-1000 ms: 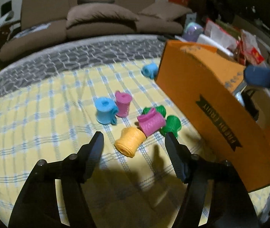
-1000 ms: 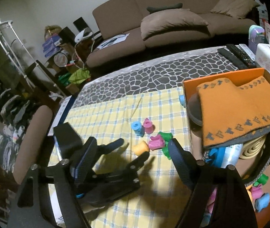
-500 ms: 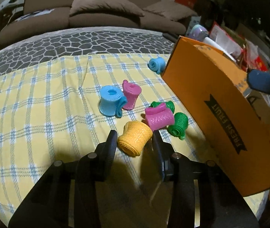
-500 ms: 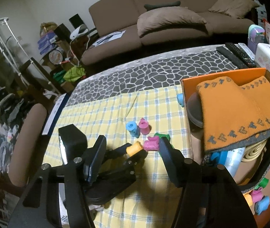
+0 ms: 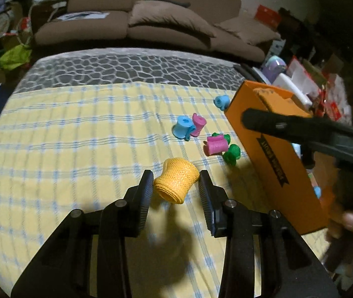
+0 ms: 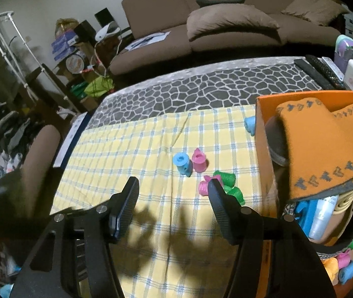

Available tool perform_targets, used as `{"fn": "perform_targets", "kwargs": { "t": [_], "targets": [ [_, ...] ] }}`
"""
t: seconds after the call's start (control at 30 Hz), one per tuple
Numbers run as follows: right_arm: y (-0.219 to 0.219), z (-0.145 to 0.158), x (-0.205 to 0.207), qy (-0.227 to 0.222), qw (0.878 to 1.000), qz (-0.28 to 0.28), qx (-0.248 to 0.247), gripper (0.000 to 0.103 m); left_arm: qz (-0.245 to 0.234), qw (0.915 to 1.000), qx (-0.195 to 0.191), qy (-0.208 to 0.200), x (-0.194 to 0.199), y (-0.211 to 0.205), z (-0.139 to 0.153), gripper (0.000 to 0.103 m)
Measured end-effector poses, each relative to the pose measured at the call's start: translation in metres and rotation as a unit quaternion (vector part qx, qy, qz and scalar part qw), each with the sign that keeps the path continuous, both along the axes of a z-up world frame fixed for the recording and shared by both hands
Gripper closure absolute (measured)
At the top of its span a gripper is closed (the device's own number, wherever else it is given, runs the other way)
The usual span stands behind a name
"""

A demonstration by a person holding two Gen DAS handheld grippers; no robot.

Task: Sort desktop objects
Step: 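Close the left tool on the yellow roller and lift it, then grasp the blue and pink rollers together with the right tool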

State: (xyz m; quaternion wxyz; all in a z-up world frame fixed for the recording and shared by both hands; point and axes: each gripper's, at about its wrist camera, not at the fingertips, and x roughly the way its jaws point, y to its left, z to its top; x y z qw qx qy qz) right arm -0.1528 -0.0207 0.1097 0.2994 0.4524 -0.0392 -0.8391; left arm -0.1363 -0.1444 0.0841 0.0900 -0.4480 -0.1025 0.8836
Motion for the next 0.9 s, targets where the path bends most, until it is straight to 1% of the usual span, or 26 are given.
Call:
{"fn": "perform_targets", "kwargs": {
  "t": [0.1, 0.17, 0.23, 0.3, 0.43, 0.5, 0.57, 0.63, 0.77, 0.8, 0.87, 0.9],
  "targets": [
    [-0.008, -0.005, -0.003, -0.001, 1.000, 0.003, 0.005, 0.043, 0.012, 0.9999, 0.006, 0.010, 0.013, -0.007, 0.010, 0.068],
    [-0.018, -0.009, -0.007, 0.000, 1.000, 0.008, 0.013, 0.045, 0.022, 0.9996, 0.009, 0.018, 0.020, -0.013, 0.016, 0.068],
    [-0.030, -0.017, -0.015, -0.001, 0.999, 0.016, 0.034, 0.046, 0.028, 0.9993, 0.010, 0.024, 0.023, -0.018, 0.018, 0.068],
    [-0.043, -0.025, -0.026, -0.001, 0.998, 0.023, 0.058, 0.046, 0.034, 0.9989, 0.020, 0.025, 0.024, -0.025, 0.019, 0.068],
    [-0.056, -0.042, -0.050, -0.020, 0.997, 0.021, 0.067, 0.046, 0.038, 0.9984, 0.036, 0.022, 0.018, -0.033, 0.017, 0.068],
    [-0.062, -0.051, -0.059, -0.027, 0.996, 0.020, 0.080, 0.043, 0.036, 0.9985, 0.037, 0.020, 0.015, -0.034, 0.016, 0.068],
    [-0.067, -0.057, -0.064, -0.027, 0.995, 0.021, 0.091, 0.031, 0.033, 0.9986, 0.037, 0.018, 0.014, -0.035, 0.014, 0.068],
    [-0.071, -0.064, -0.067, -0.027, 0.994, 0.020, 0.102, 0.026, 0.032, 0.9986, 0.038, 0.018, 0.013, -0.034, 0.013, 0.068],
    [-0.079, -0.078, -0.071, -0.028, 0.992, 0.017, 0.123, 0.026, 0.033, 0.9984, 0.042, 0.019, 0.013, -0.036, 0.013, 0.068],
    [-0.080, -0.079, -0.072, -0.029, 0.991, 0.017, 0.127, 0.027, 0.033, 0.9984, 0.043, 0.019, 0.013, -0.036, 0.013, 0.068],
    [-0.081, -0.082, -0.070, -0.030, 0.990, 0.016, 0.134, 0.032, 0.034, 0.9983, 0.043, 0.019, 0.013, -0.036, 0.013, 0.068],
    [-0.081, -0.083, -0.070, -0.031, 0.990, 0.016, 0.134, 0.033, 0.034, 0.9983, 0.044, 0.019, 0.013, -0.037, 0.013, 0.068]
  ]
}}
